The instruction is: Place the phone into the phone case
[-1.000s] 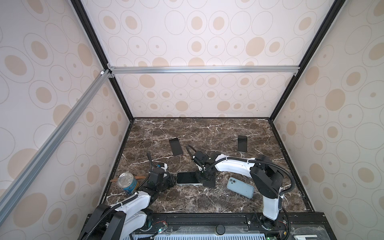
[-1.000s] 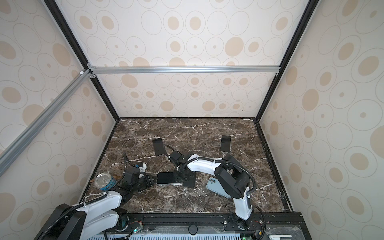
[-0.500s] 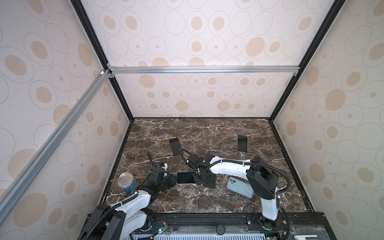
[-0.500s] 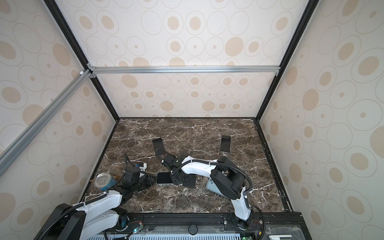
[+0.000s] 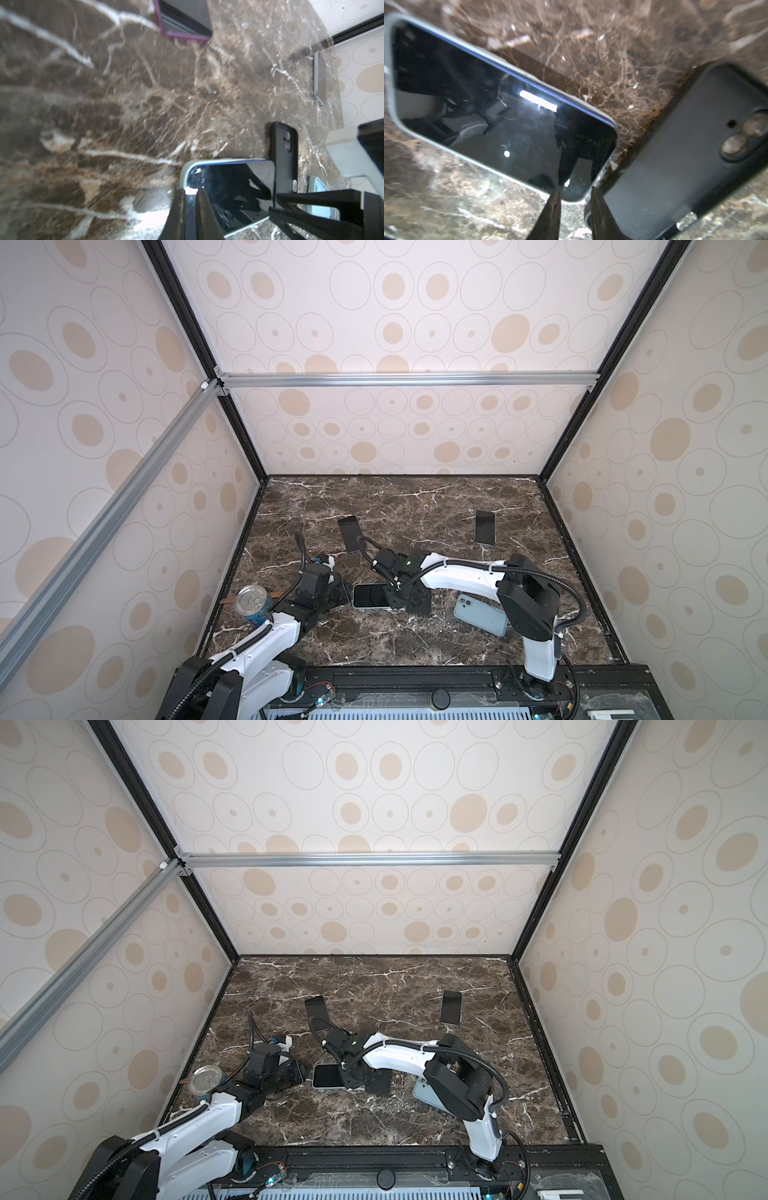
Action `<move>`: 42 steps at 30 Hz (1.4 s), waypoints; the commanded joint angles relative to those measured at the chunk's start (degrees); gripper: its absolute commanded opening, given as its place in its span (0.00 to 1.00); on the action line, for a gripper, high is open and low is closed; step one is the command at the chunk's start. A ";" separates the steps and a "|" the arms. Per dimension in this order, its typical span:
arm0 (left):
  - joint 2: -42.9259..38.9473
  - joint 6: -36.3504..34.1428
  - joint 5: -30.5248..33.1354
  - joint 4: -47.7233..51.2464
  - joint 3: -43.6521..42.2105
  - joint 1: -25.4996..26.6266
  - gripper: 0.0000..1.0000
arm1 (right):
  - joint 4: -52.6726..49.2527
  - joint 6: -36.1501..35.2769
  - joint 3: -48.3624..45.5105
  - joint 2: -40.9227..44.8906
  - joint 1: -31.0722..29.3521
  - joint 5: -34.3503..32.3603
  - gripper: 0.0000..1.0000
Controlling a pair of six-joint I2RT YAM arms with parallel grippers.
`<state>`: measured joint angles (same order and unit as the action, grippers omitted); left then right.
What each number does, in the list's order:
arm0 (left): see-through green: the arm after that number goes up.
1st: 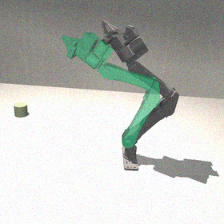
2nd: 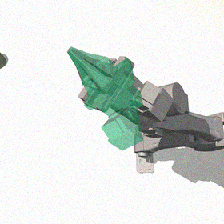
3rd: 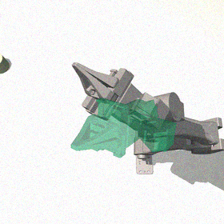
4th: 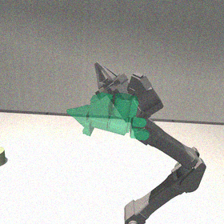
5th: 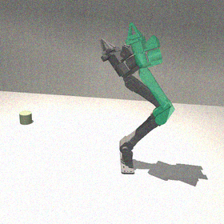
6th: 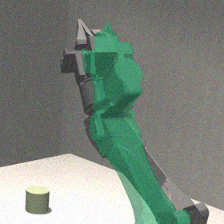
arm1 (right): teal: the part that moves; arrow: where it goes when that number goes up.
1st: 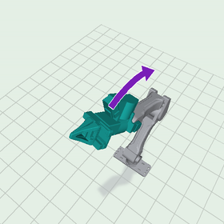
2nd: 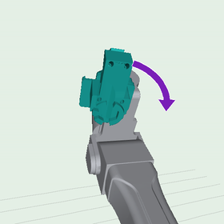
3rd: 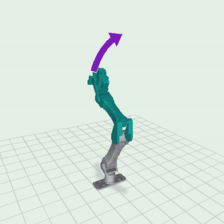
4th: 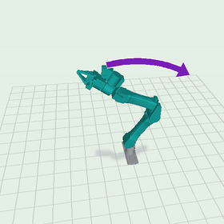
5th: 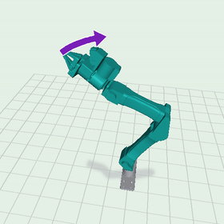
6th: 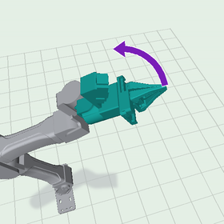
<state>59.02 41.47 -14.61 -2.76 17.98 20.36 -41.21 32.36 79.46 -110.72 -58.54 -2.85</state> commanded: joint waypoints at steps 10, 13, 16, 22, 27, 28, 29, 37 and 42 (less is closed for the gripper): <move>3.41 -4.91 -3.23 3.68 5.75 -1.29 0.19 | 0.39 0.07 -1.03 10.03 1.24 -2.25 0.36; 4.04 -4.18 -3.80 2.19 5.10 -1.38 0.21 | 3.41 1.16 -4.22 12.03 2.97 -0.22 0.37; 5.25 -4.01 -5.12 1.63 4.66 -1.49 0.26 | 6.22 2.06 -7.10 12.80 4.42 1.95 0.36; 6.68 -1.88 -6.70 -1.82 2.23 -1.46 0.31 | 9.71 2.53 -8.77 11.00 6.26 4.87 0.32; 8.61 -0.08 -7.48 -5.29 1.27 -1.46 0.30 | 10.93 2.36 -8.41 8.99 7.31 5.38 0.27; 8.94 -0.09 -7.38 -5.48 1.27 -1.46 0.30 | 10.99 2.27 -8.16 8.44 7.54 5.72 0.26; 9.17 -0.15 -7.21 -5.67 1.19 -1.49 0.29 | 10.87 2.12 -7.80 7.75 7.67 5.77 0.26; 10.23 -0.96 -6.57 -6.09 0.44 -1.46 0.25 | 11.50 1.88 -7.05 3.03 8.67 7.37 0.20; 9.90 -0.52 -6.55 -6.64 -0.72 -1.47 0.23 | 11.45 1.44 -6.48 1.22 8.71 8.30 0.18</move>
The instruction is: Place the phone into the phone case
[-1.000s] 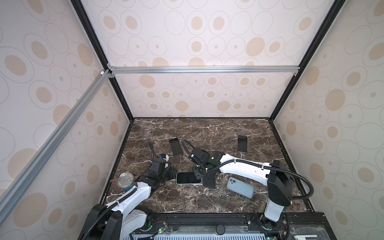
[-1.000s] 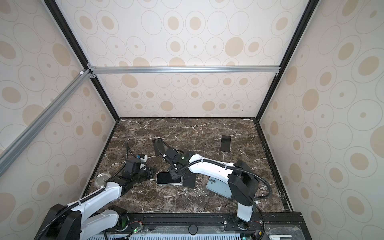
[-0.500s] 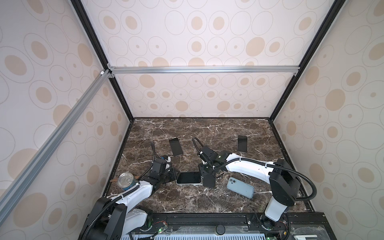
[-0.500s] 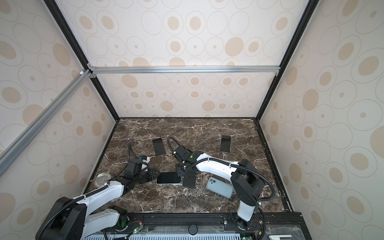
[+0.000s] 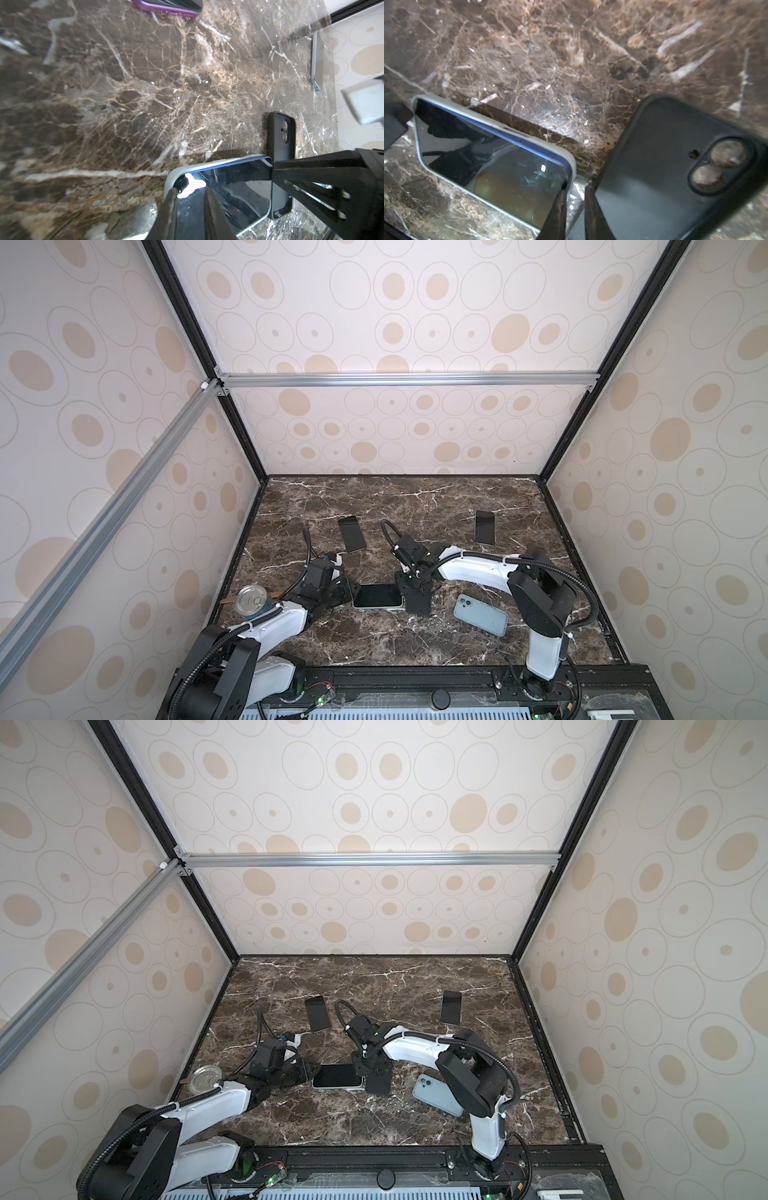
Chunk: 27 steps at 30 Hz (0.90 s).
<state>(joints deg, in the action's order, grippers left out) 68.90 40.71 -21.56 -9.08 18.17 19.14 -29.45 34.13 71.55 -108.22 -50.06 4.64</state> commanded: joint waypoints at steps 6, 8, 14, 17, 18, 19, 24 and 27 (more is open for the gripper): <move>-1.93 0.26 0.56 1.28 -1.30 -0.24 0.24 | 0.05 -0.16 1.41 -1.43 0.30 1.71 0.18; -2.99 0.07 1.18 2.03 -1.23 -0.24 0.25 | 0.41 -0.29 1.38 -1.36 0.39 1.38 0.18; -3.68 -0.36 2.23 3.37 -0.79 -0.26 0.25 | -0.77 -0.74 1.96 -1.93 0.63 2.25 0.19; -4.32 -0.79 2.34 4.49 0.16 -0.24 0.26 | -0.73 -0.64 1.79 -0.99 0.58 2.56 0.19; -4.62 -0.89 2.53 5.06 0.47 -0.24 0.26 | -0.78 -0.64 1.91 -0.60 0.66 2.56 0.19; -5.06 -1.06 2.71 5.50 0.79 -0.24 0.26 | -1.24 -0.64 2.18 -0.18 0.61 2.37 0.19; -6.71 -2.03 4.84 7.32 1.94 -0.28 0.28 | -2.73 -1.22 3.42 1.36 0.64 1.75 0.21; -6.85 -1.93 5.44 7.32 2.11 -0.39 0.29 | -3.09 -1.21 3.64 1.81 0.60 1.51 0.21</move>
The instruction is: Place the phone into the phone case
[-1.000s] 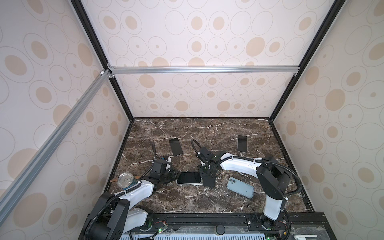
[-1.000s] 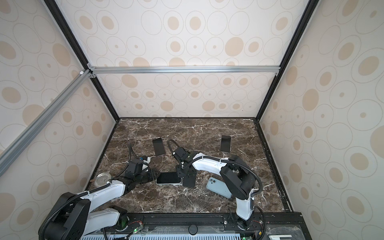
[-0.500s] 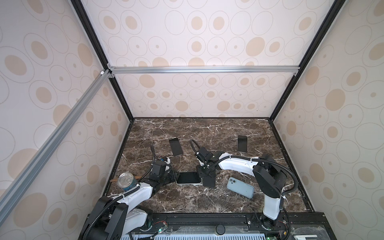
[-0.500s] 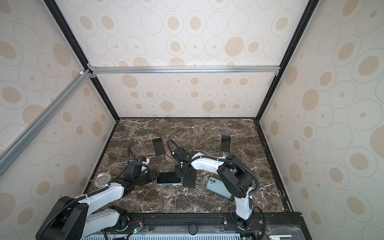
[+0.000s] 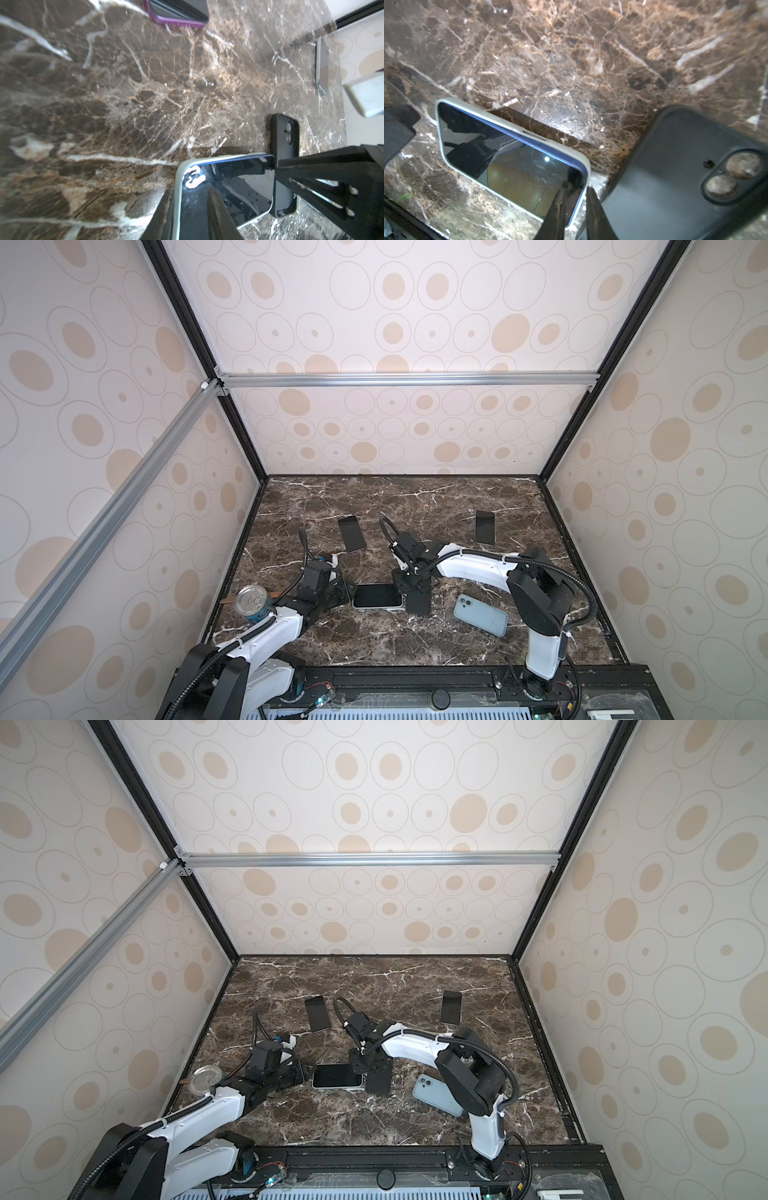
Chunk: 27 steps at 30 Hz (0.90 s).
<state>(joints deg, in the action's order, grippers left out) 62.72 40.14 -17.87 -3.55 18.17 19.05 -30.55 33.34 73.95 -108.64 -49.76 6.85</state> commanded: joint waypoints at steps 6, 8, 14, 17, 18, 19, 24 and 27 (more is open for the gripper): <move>-1.28 -0.90 1.42 1.63 0.54 -0.34 0.32 | -0.06 0.19 0.27 1.53 0.36 0.27 0.21; -0.83 -0.18 0.44 0.00 -0.66 -0.37 0.33 | 0.09 0.12 0.32 0.70 0.41 0.27 0.21; 2.72 0.16 -2.52 -2.90 -1.22 -0.37 0.30 | 0.25 0.65 0.55 -1.29 0.63 0.03 0.20; 3.87 -0.18 -2.95 -3.47 -1.04 -0.35 0.29 | 0.23 0.52 0.57 -2.00 0.72 -0.55 0.20; 4.14 -0.13 -3.09 -3.69 -1.07 -0.38 0.29 | 0.20 0.49 0.51 -2.30 0.89 -0.58 0.20; 4.40 -0.14 -3.20 -3.87 -1.04 -0.41 0.29 | 0.14 0.49 0.54 -2.62 0.98 -0.61 0.20; 4.87 -0.17 -3.31 -4.18 -1.21 -0.34 0.25 | 0.34 0.41 0.08 -4.24 1.00 0.00 0.19; 4.87 -0.16 -3.20 -4.36 -1.51 -0.39 0.22 | -0.17 0.15 0.21 -5.52 0.98 0.10 0.18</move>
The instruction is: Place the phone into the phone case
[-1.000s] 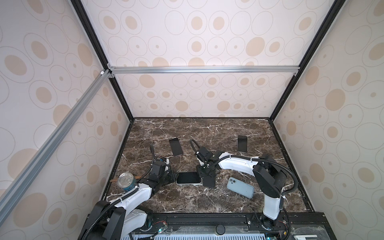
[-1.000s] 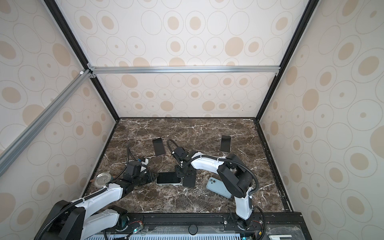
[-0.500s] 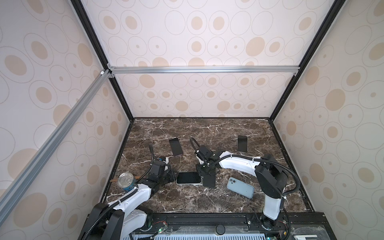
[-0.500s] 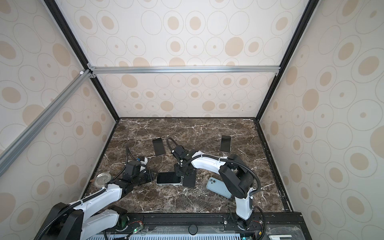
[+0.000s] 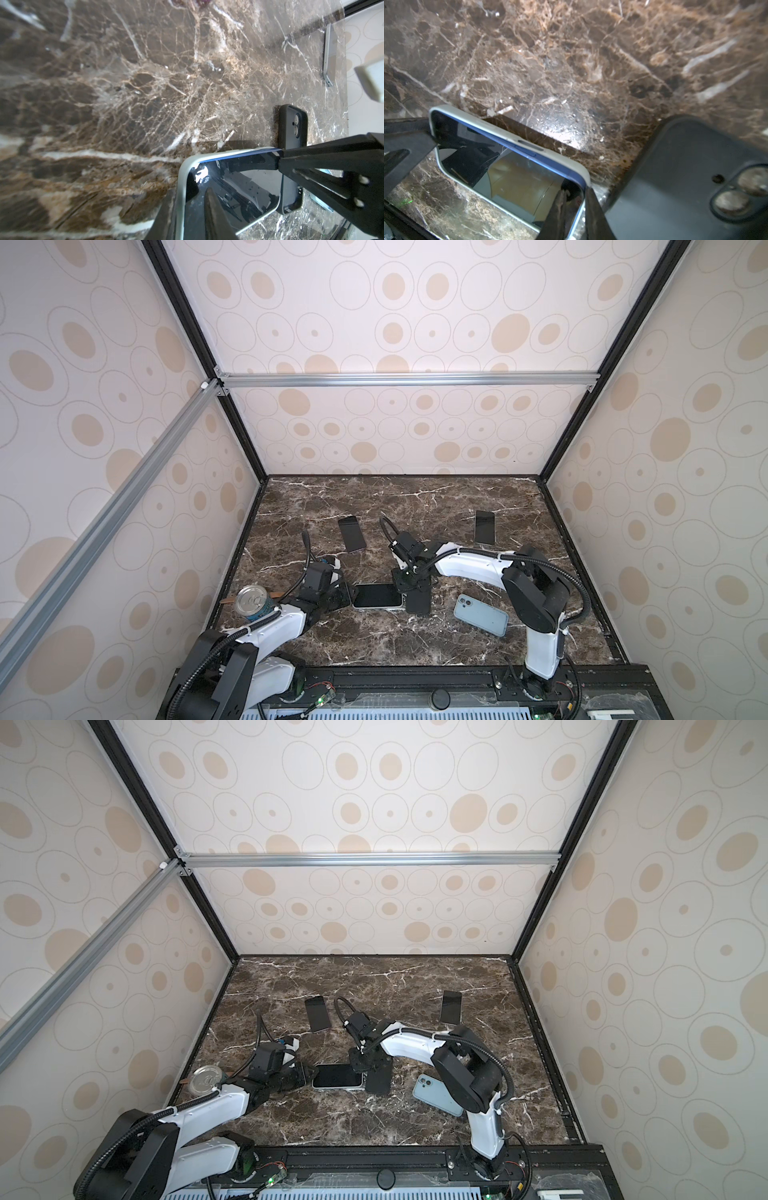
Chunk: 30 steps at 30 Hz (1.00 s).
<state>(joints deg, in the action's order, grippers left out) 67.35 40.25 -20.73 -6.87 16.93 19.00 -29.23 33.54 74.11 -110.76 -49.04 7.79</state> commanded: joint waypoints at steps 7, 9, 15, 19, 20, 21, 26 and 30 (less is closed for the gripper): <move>-0.67 -0.20 0.29 -0.44 -0.38 -0.26 0.22 | -4.61 -0.43 0.76 -6.78 -0.38 -1.87 0.17; -1.05 -0.16 0.56 -0.28 -0.55 -0.27 0.22 | -6.63 -1.12 1.66 -7.93 -1.19 -3.02 0.17; -0.48 -0.14 0.76 -0.55 -0.50 -0.21 0.20 | -10.62 -1.84 2.80 -11.16 -3.81 -6.73 0.17; 0.56 -0.17 0.06 -0.86 -0.25 -0.22 0.20 | -11.66 -1.60 2.62 -11.42 -4.97 -8.51 0.17; 0.71 -0.20 -0.10 -0.86 -0.23 -0.22 0.20 | -11.81 -1.55 2.54 -11.38 -5.30 -8.91 0.17; 0.81 -0.18 -0.12 -0.86 -0.23 -0.22 0.20 | -12.02 -1.63 2.62 -11.41 -5.45 -9.09 0.17; 0.85 -0.31 0.16 -1.04 -0.20 -0.27 0.20 | -14.04 -2.20 4.03 -11.52 -6.39 -10.76 0.17; 0.70 -0.39 0.08 -1.01 -0.14 -0.24 0.20 | -14.86 -2.51 4.61 -11.58 -6.68 -11.92 0.17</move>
<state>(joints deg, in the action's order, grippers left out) 67.94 40.25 -20.56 -7.22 16.34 19.00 -38.87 31.81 82.19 -115.37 -54.52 -3.92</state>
